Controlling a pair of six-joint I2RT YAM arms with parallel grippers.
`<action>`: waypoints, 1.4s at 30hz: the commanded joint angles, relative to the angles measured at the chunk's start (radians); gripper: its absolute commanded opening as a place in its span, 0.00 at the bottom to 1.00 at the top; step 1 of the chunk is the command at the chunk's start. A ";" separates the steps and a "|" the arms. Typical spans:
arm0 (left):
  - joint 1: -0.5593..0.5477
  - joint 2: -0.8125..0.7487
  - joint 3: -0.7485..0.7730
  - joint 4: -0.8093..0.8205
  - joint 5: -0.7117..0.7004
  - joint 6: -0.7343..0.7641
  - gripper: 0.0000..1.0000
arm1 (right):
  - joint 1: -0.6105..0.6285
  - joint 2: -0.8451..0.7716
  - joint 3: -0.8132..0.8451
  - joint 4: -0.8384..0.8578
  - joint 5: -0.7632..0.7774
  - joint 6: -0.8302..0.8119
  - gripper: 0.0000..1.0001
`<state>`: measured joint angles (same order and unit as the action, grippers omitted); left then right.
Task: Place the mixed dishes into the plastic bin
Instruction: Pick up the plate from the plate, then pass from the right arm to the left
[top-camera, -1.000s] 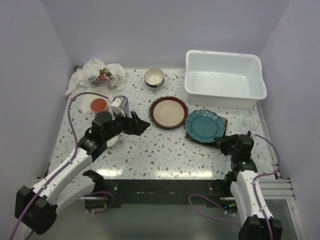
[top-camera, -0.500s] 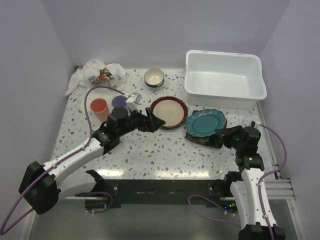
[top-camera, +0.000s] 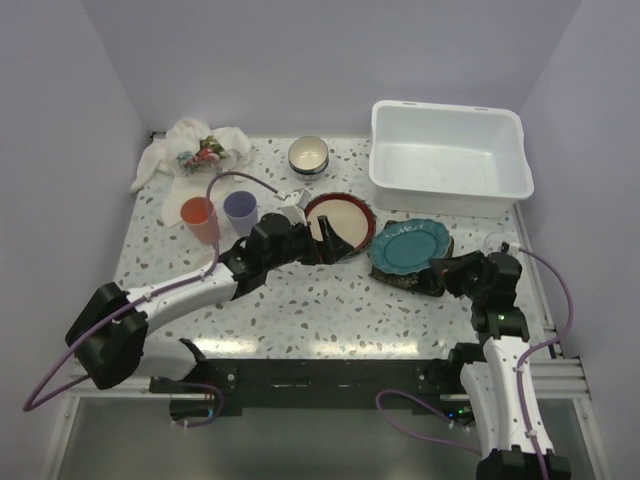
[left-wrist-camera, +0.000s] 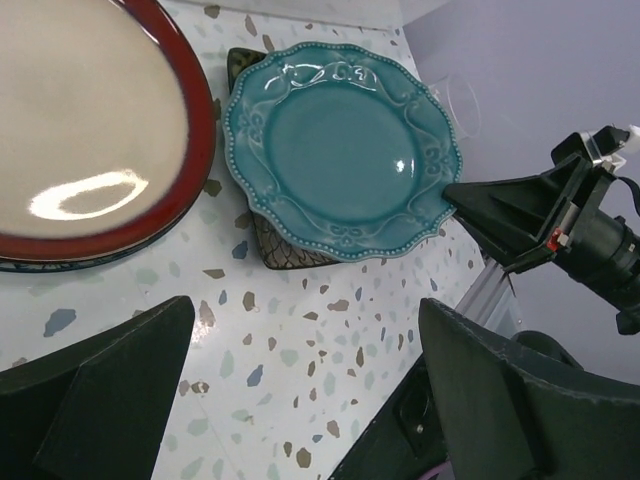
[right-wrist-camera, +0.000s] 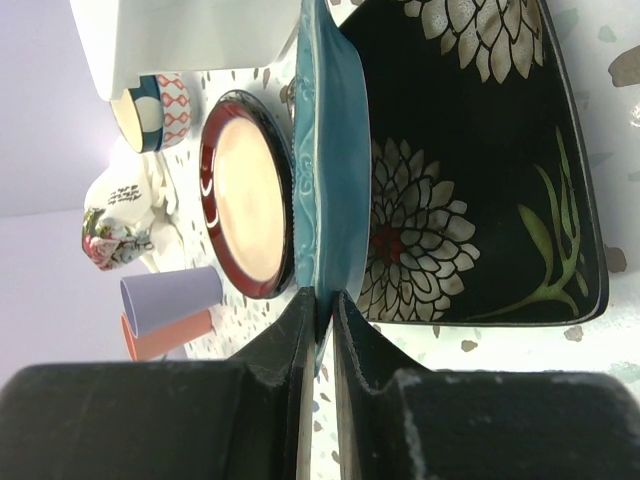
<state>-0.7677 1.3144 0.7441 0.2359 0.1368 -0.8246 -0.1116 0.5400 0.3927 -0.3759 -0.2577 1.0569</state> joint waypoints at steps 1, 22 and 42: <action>-0.041 0.092 0.113 0.019 -0.063 -0.117 0.99 | 0.004 -0.026 0.074 0.101 -0.077 0.031 0.00; -0.090 0.548 0.339 -0.009 0.001 -0.320 0.89 | 0.030 -0.048 0.040 0.023 -0.074 0.058 0.00; -0.097 0.611 0.351 0.071 0.023 -0.398 0.68 | 0.076 -0.087 0.020 -0.067 -0.087 0.072 0.00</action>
<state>-0.8581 1.9217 1.0740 0.2428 0.1432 -1.1950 -0.0513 0.4778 0.3923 -0.4778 -0.2794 1.1019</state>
